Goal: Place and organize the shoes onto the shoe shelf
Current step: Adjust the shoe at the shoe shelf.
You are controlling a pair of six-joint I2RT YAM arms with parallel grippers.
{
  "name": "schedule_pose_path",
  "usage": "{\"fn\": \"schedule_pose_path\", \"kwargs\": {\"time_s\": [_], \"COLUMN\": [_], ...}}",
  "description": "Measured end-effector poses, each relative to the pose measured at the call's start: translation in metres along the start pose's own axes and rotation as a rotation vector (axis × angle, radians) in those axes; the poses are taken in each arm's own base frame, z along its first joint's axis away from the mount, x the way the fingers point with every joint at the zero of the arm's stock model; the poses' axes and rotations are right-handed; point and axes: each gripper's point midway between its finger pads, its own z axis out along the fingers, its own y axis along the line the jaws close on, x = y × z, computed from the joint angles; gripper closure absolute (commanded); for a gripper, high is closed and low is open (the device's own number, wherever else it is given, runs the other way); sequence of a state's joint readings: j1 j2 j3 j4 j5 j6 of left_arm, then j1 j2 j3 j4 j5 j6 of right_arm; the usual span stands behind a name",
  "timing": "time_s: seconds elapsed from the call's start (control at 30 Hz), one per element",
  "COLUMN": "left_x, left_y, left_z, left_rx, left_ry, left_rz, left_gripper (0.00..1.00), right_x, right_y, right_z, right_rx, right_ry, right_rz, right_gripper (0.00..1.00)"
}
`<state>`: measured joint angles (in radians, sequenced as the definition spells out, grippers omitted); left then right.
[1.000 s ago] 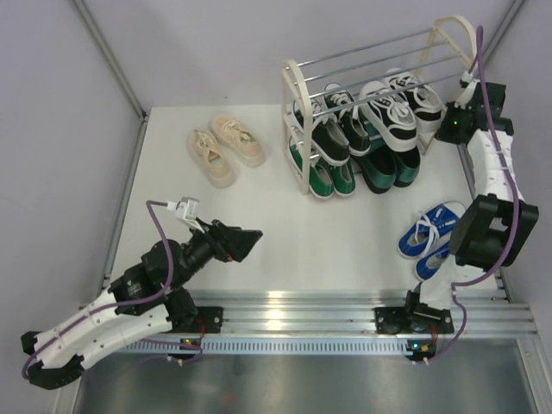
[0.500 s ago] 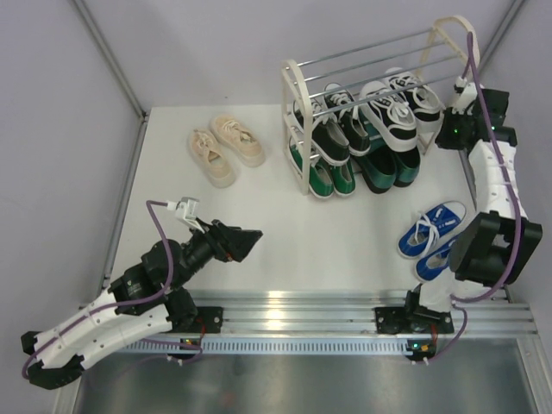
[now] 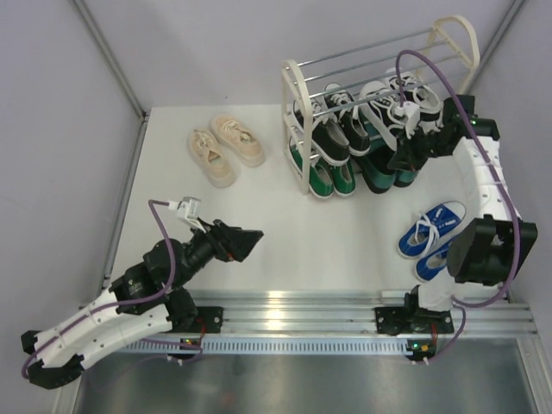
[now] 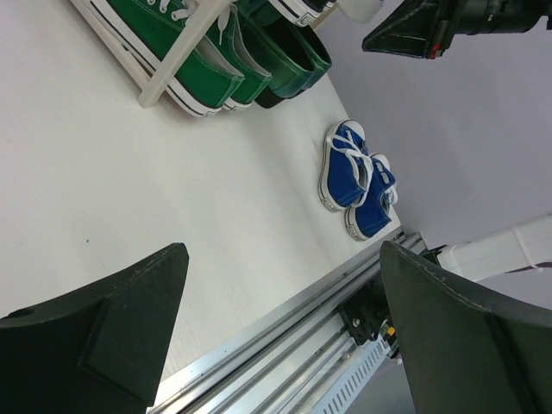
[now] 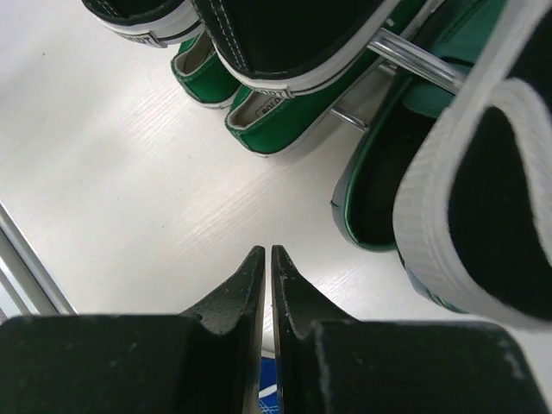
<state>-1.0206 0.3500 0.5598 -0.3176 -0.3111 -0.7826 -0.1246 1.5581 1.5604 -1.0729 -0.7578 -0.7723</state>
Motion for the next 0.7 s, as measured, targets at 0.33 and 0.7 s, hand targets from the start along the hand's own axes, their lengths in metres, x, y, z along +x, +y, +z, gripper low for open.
{"fn": "schedule_pose_path", "kwargs": {"time_s": [0.33,0.7], "left_x": [0.000,0.000], "left_y": [0.000,0.000], "left_z": [0.000,0.000], "left_rx": [-0.002,-0.002], "left_ry": [0.002,0.001], "left_rz": [0.001,0.002], "left_gripper": [0.02,0.02], "right_x": [-0.009,-0.015], "right_y": [-0.034,-0.062], "right_z": [0.020,0.013], "right_rx": [0.091,0.239], "right_ry": [0.070,0.082], "right_rz": [-0.059,-0.034], "right_gripper": [0.96,0.96]}}
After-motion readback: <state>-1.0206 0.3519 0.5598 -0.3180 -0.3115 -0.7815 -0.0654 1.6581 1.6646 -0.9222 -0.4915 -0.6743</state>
